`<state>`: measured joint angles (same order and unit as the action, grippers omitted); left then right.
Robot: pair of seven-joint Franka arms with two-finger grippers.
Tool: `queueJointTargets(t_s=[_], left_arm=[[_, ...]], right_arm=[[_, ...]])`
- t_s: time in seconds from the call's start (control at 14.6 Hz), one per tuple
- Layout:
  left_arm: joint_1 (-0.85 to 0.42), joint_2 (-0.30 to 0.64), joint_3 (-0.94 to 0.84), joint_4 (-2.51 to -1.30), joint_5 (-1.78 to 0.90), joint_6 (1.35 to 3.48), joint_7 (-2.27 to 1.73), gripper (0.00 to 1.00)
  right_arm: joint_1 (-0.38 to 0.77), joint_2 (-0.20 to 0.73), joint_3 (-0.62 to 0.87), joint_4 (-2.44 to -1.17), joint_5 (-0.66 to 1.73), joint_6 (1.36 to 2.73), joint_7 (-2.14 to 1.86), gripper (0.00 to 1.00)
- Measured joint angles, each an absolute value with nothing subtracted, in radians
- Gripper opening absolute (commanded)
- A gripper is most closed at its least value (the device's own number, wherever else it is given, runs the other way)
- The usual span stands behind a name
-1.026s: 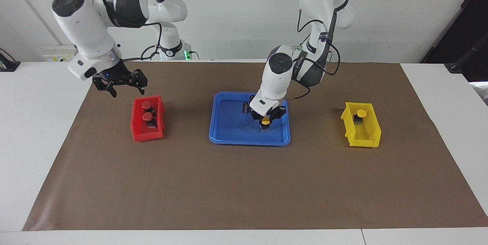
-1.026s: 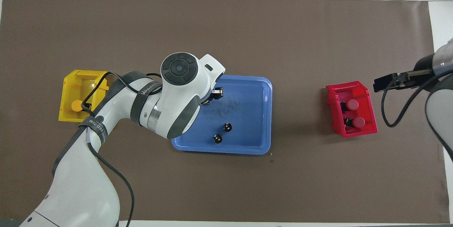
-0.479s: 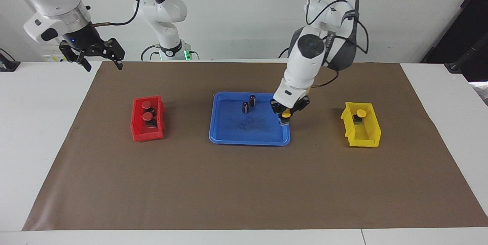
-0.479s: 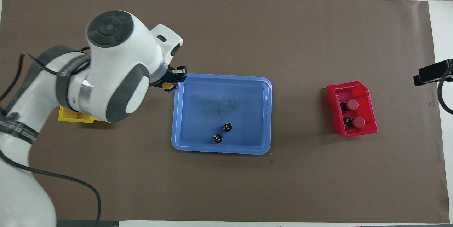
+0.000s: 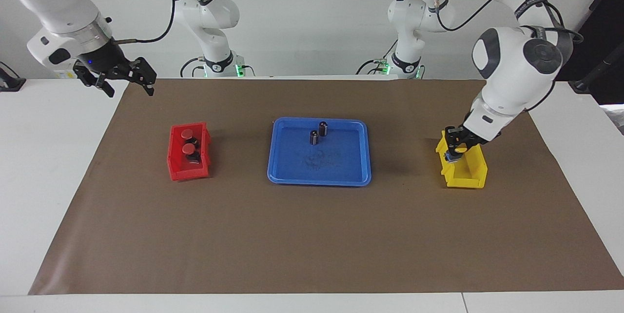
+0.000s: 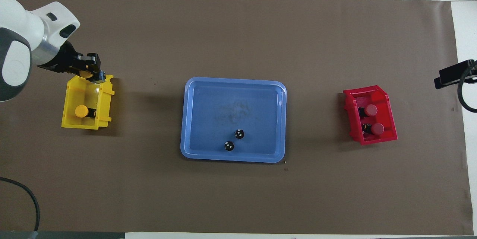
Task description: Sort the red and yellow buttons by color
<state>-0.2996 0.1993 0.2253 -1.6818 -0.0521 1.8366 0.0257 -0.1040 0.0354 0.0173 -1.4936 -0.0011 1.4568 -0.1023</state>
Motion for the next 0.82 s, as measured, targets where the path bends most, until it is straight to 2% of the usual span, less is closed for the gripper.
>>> queueJointTargets(t_s=[0.27,0.62,0.82], left_arm=[[-0.248,0.199,0.225,-1.801,-0.052,1.968,0.164,0.02],[-0.226,0.197,0.225,-1.858,-0.052,2.025,0.214,0.02],[-0.227,0.197,0.222,-1.933,-0.052,2.11,0.215,0.02]], right_arm=[[-0.094,0.035,0.021,-1.493,-0.001,1.453,-0.102,1.0],[-0.082,0.035,0.023,-1.491,-0.001,1.452,-0.102,1.0],[-0.082,0.035,0.022,-1.49,-0.001,1.452,-0.102,1.0]])
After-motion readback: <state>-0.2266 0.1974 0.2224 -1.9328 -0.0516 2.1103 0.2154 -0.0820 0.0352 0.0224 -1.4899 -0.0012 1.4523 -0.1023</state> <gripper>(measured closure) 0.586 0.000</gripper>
